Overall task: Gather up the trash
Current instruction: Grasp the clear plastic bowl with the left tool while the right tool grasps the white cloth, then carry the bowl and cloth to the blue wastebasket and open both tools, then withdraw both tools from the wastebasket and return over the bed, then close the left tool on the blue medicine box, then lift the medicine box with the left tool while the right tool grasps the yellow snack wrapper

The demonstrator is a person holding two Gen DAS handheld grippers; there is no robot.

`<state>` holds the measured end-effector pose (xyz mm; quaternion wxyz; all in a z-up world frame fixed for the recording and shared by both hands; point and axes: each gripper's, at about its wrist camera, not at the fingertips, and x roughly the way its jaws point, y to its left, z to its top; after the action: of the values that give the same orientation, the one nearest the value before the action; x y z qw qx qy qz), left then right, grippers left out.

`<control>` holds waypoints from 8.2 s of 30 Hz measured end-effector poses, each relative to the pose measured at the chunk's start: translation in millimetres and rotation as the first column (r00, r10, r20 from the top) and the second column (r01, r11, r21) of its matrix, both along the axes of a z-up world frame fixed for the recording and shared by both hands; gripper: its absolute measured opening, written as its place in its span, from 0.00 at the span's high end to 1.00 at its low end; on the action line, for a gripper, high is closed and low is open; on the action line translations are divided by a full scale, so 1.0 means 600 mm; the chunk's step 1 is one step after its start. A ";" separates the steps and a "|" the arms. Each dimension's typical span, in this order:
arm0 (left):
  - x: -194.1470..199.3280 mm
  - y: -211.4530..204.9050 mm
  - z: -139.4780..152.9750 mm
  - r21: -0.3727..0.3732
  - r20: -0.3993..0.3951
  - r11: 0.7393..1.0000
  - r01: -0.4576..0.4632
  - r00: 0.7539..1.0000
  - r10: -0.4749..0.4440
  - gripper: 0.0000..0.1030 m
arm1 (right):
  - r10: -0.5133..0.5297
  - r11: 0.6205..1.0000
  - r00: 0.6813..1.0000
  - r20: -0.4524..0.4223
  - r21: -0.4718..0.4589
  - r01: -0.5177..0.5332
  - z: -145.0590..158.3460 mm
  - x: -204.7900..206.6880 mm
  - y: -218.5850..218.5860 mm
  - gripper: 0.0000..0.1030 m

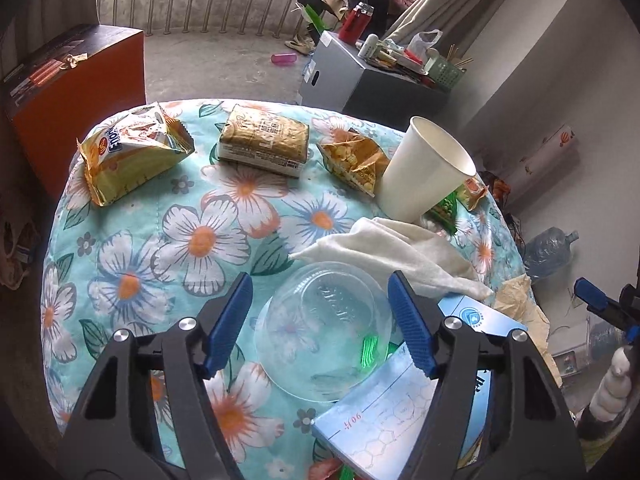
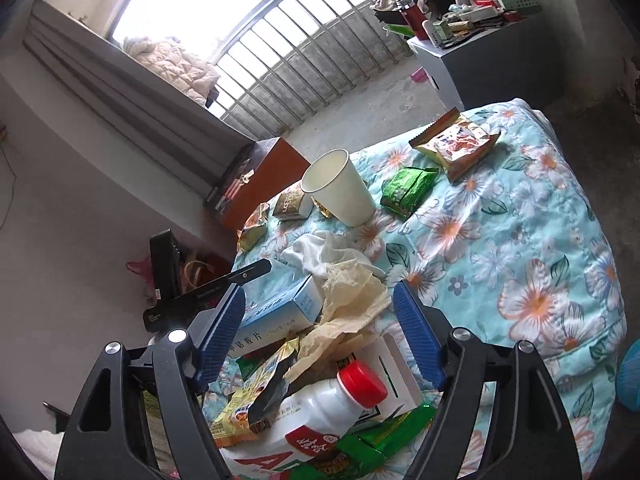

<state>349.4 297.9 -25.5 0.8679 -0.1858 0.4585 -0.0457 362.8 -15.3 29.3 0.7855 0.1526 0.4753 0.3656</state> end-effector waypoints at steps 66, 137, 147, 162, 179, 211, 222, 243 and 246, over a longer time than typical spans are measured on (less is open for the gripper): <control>-0.294 -0.346 0.294 0.000 0.431 0.938 0.347 0.846 -0.313 0.46 | -0.413 0.910 0.881 0.231 0.082 0.406 0.096 -0.227 -0.332 0.91; -0.283 -0.708 0.207 -0.053 0.443 0.843 0.536 0.769 -0.461 0.21 | -0.551 0.705 0.672 0.494 -0.156 0.692 0.041 -0.371 -0.557 0.06; -0.360 -0.433 0.247 -0.042 0.504 0.939 0.340 0.819 -0.274 0.19 | -0.395 0.877 0.838 0.377 -0.117 0.466 0.088 -0.351 -0.395 0.06; -0.376 -0.061 0.140 -0.108 0.377 0.993 -0.039 0.923 0.077 0.19 | -0.087 0.994 0.992 0.093 0.072 0.080 0.055 -0.266 -0.117 0.12; -0.038 0.017 -0.003 -0.211 0.108 0.947 0.243 0.968 -0.224 0.16 | -0.036 0.996 0.979 -0.199 0.074 0.052 -0.025 -0.172 -0.017 0.26; -0.046 -0.061 -0.038 -0.003 -0.027 0.897 0.441 0.897 -0.441 0.29 | 0.026 0.981 0.994 -0.103 -0.190 -0.046 -0.022 -0.173 0.058 0.55; -0.066 -0.050 -0.016 0.007 0.018 0.918 0.396 0.918 -0.396 0.30 | 0.039 0.986 0.992 -0.121 -0.156 -0.058 -0.027 -0.177 0.054 0.86; -0.178 0.029 0.056 -0.136 0.153 0.965 0.224 0.967 -0.203 0.31 | 0.240 0.869 0.965 -0.106 -0.419 -0.262 0.006 -0.142 0.172 0.57; -0.205 0.038 0.065 -0.155 0.171 0.967 0.202 0.970 -0.175 0.31 | 0.259 0.820 0.954 -0.150 -0.488 -0.300 -0.017 -0.135 0.195 0.57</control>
<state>226.7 320.6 13.6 0.8735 -0.2110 0.3993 -0.1819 281.6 101.4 18.9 0.7169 -0.1159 0.6013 0.3333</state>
